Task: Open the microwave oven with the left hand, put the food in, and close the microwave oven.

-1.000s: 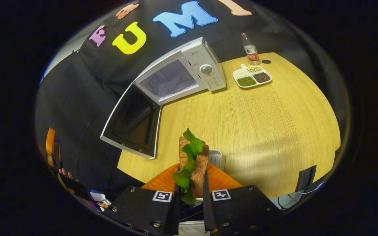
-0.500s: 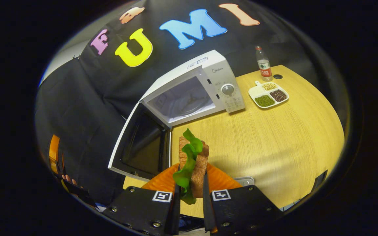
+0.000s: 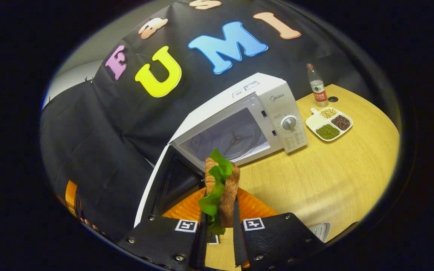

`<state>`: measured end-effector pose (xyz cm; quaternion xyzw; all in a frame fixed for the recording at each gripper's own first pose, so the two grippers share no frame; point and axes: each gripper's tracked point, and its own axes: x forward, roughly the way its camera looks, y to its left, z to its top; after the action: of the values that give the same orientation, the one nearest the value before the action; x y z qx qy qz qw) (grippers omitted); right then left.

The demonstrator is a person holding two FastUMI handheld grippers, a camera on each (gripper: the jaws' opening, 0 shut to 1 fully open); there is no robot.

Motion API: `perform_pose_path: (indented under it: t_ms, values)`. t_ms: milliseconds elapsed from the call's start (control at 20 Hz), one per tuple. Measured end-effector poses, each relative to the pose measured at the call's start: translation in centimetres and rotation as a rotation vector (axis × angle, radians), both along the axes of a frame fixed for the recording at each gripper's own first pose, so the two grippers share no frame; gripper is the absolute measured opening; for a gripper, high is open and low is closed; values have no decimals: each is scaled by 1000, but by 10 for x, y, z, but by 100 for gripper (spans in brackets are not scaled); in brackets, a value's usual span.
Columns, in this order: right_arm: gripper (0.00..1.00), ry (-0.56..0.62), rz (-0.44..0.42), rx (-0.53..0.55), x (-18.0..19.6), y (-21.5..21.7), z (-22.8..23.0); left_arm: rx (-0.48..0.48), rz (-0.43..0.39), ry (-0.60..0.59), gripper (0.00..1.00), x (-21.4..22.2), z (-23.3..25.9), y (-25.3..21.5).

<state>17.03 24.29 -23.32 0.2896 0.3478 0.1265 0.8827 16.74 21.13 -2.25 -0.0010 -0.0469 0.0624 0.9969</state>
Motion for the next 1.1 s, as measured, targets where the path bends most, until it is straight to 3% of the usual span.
perform_pose_path:
  t_ms: [550,750,950,1100]
  values:
    - [30,-77,-140,34,85,45,-37,5,29,57,100,13,-21,63]
    - [29,-111,-205,20,113,55,-46,11,43,67,94,19,-28,78]
    - [30,-133,-235,20,144,64,-58,-6,49,93,98,22,-42,87]
    - [29,-152,-258,14,167,67,-65,20,57,102,94,22,-40,93]
